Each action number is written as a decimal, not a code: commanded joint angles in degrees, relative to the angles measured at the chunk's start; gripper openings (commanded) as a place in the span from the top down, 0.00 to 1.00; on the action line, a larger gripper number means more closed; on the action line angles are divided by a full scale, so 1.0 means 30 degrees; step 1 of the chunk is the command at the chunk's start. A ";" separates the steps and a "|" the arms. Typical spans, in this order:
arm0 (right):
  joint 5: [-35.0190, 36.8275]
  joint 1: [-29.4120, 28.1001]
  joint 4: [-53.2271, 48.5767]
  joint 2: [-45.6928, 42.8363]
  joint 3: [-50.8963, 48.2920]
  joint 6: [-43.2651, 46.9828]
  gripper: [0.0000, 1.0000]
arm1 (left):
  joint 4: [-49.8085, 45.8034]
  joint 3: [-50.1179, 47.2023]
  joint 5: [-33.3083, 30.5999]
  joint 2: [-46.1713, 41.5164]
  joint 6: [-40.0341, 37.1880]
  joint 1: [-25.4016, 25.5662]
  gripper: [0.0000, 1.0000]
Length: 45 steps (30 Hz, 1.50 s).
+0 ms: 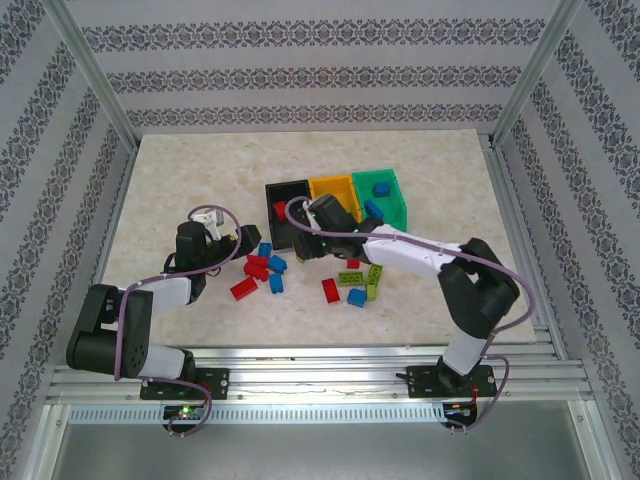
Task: Sort the legos into containers by color
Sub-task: Pick up the lego from the center of the table, then place the lego in the container.
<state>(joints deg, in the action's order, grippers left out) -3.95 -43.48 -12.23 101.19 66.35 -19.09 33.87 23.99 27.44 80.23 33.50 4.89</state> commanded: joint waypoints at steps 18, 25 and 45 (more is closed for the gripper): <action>0.1637 -0.1150 -0.1769 0.4708 0.3137 0.1845 0.53 | 0.0607 0.0056 0.0349 0.0158 0.0094 0.0157 0.00; 0.1828 -0.1128 -0.1745 0.3025 0.2330 0.1883 0.66 | 0.0497 0.0058 0.0323 0.0013 0.0038 0.0152 0.00; 0.1748 0.5297 -0.0784 0.0503 0.3600 0.1237 0.42 | 0.0448 0.0058 0.0378 -0.0136 0.0034 0.0141 0.00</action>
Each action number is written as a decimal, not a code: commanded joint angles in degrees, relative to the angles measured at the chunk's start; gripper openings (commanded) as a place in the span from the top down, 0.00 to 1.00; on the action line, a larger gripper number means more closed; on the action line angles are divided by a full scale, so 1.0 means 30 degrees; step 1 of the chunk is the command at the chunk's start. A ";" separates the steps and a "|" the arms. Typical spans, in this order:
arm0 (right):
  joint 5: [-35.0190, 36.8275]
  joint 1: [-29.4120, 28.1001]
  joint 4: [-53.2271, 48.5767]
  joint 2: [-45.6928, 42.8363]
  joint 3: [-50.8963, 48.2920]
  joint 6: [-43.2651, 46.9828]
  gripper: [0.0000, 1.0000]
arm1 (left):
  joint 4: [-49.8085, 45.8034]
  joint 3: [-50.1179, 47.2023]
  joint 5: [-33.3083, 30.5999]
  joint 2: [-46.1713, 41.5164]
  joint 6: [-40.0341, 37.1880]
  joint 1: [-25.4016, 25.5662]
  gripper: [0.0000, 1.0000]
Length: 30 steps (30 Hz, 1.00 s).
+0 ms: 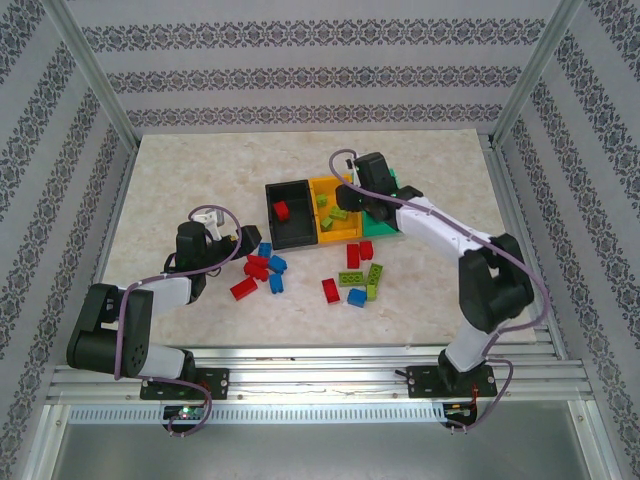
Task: Sort the legos into containers by color
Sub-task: Place the lego in the container, then pick up the lego from the bottom-center of the table.
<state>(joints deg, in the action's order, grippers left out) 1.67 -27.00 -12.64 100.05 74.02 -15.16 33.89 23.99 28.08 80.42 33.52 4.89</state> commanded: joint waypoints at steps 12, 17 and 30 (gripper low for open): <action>-0.1030 -0.1234 -0.0559 -0.3710 -0.5554 -0.0907 0.40 | 0.0512 0.0051 0.0165 -0.0213 0.0100 0.0181 0.00; -0.1108 -0.1194 -0.1852 -0.7068 -0.9384 -0.2066 0.40 | 0.0759 -0.0057 0.0165 -0.0075 0.0276 0.0159 0.00; -0.1883 -0.0231 -0.1099 -0.6690 -1.1785 -0.3938 0.41 | 0.1041 -0.0072 0.0178 0.0277 0.0319 0.0159 0.00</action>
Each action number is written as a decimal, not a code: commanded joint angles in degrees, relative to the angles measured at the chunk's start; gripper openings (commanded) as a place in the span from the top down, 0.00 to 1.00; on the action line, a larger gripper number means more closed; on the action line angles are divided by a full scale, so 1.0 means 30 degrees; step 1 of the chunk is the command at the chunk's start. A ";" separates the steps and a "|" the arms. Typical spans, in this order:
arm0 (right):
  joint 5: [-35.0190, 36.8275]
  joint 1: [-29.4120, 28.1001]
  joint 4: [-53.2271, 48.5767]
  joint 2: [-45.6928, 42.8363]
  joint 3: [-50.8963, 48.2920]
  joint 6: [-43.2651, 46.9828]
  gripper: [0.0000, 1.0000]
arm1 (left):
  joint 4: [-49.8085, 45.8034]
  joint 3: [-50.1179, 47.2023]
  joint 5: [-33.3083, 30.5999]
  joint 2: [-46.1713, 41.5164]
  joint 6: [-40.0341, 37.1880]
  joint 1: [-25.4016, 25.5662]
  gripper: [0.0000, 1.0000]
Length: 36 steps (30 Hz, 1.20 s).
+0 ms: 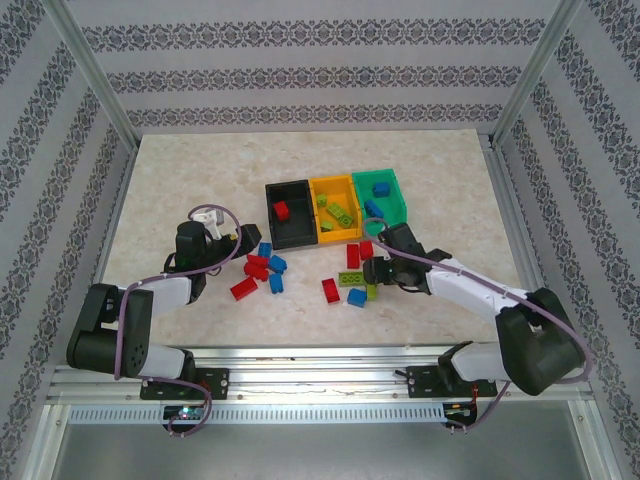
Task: Sort the legos into containers by color
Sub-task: Pick up the lego from the bottom-center of the table, then place the lego in the container.
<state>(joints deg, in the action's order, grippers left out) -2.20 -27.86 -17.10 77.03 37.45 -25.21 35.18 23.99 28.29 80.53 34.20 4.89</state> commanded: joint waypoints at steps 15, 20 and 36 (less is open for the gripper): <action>-0.0286 -0.0273 0.0261 0.1868 0.1138 -0.0308 0.69 | 0.0287 -0.0060 0.0005 -0.0212 -0.0105 0.0158 0.00; 0.0239 -0.0353 -0.0296 0.0362 0.2171 0.0287 0.69 | 0.0401 -0.0071 0.0119 -0.0099 0.0013 0.0157 0.00; 0.0011 0.0317 -0.0976 0.8555 1.4091 0.3954 0.66 | 0.0275 0.0067 0.0080 0.0265 -0.0156 0.0156 0.00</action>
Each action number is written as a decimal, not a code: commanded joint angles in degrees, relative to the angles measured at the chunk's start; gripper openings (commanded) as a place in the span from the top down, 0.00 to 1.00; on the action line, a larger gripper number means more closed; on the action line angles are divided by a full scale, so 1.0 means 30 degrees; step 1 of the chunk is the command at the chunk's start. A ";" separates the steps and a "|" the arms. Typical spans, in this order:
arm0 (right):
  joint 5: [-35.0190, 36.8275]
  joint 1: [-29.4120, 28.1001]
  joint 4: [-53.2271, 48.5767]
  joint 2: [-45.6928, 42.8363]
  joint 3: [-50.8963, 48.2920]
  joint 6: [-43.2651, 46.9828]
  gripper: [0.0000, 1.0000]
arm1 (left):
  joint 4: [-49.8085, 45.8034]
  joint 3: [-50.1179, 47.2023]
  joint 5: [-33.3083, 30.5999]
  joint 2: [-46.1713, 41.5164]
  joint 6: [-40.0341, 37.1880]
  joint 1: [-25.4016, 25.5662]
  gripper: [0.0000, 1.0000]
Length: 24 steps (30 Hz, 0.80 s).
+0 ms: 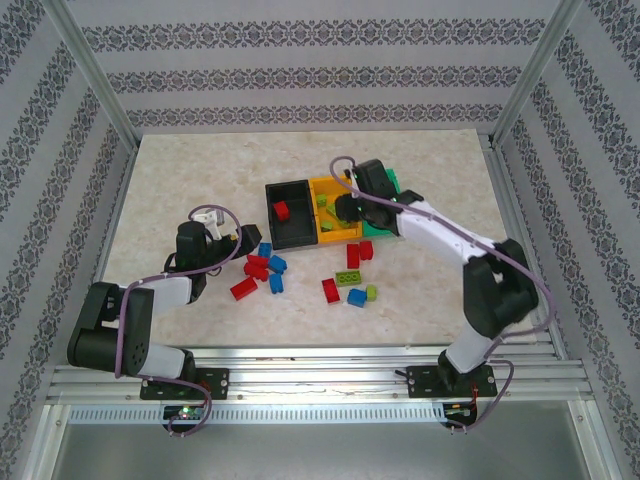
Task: Sort the legos into containers by color
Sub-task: Place the lego in the container, then pick up the lego from the bottom-center of the table.
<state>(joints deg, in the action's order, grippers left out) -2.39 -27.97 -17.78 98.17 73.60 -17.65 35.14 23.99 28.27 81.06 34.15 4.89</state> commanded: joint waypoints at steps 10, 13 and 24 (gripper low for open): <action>-0.0462 0.0812 -0.2622 0.4683 0.6124 0.2218 0.45 | -0.0273 0.0220 -0.0142 -0.0088 -0.0609 0.0169 0.00; -0.0200 0.0485 -0.2284 0.3459 0.4499 0.2170 0.45 | -0.0143 0.0225 0.0004 -0.0021 -0.0471 0.0155 0.00; -0.2046 -0.0133 -0.1703 -0.3109 -0.3807 0.1299 0.44 | 0.0373 0.0076 0.0199 0.0102 -0.0026 0.0156 0.00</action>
<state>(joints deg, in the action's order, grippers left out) -4.99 -27.90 -22.55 92.12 65.14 -13.19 34.96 23.99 28.12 81.06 33.52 4.89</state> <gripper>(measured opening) 0.561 0.997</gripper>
